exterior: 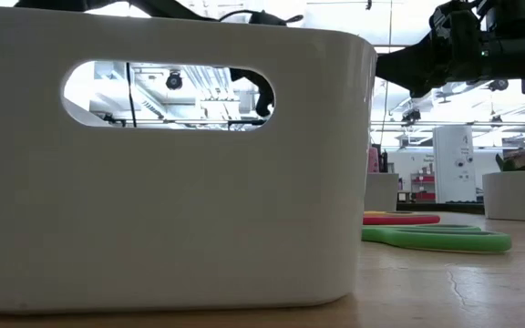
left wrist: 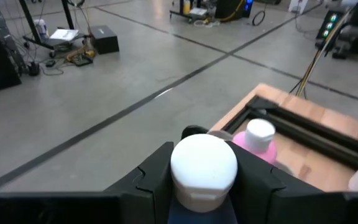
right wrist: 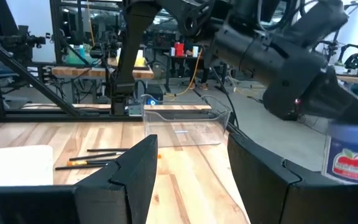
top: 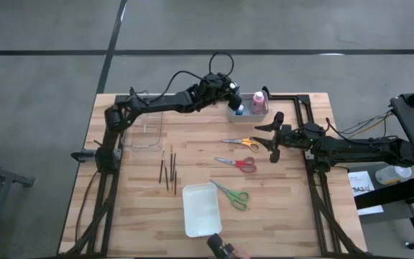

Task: Pick & Place Paint Supplies
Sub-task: Put the large violet paint bottle into the gray bin

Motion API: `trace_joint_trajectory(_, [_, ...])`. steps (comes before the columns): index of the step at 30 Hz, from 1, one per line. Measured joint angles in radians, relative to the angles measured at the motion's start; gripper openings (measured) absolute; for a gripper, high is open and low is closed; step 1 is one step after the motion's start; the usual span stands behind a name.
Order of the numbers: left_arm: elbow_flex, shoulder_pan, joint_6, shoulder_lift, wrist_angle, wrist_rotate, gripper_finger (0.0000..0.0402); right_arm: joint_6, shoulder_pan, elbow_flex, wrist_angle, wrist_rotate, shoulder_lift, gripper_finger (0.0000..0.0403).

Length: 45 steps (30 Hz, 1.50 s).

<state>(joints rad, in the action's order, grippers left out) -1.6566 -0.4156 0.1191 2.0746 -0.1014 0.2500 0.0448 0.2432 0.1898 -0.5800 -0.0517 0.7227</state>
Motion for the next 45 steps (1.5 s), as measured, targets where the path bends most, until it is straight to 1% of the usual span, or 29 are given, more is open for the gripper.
trace_joint_trajectory(15, [0.003, 0.000, -0.007, 0.004, 0.058, 0.006, 0.0123, 0.000, -0.001, 0.000, 0.000, 0.000, 0.000, 0.0193])
trace_joint_trajectory(23, [0.041, -0.001, 0.016, 0.004, 0.069, 0.004, 0.0123, 0.000, -0.001, 0.000, 0.000, 0.000, 0.000, 0.0193])
trace_joint_trajectory(45, [0.051, -0.006, 0.076, 0.004, 0.187, 0.007, 0.0123, 0.000, -0.001, 0.000, 0.000, 0.000, 0.000, 0.0193])
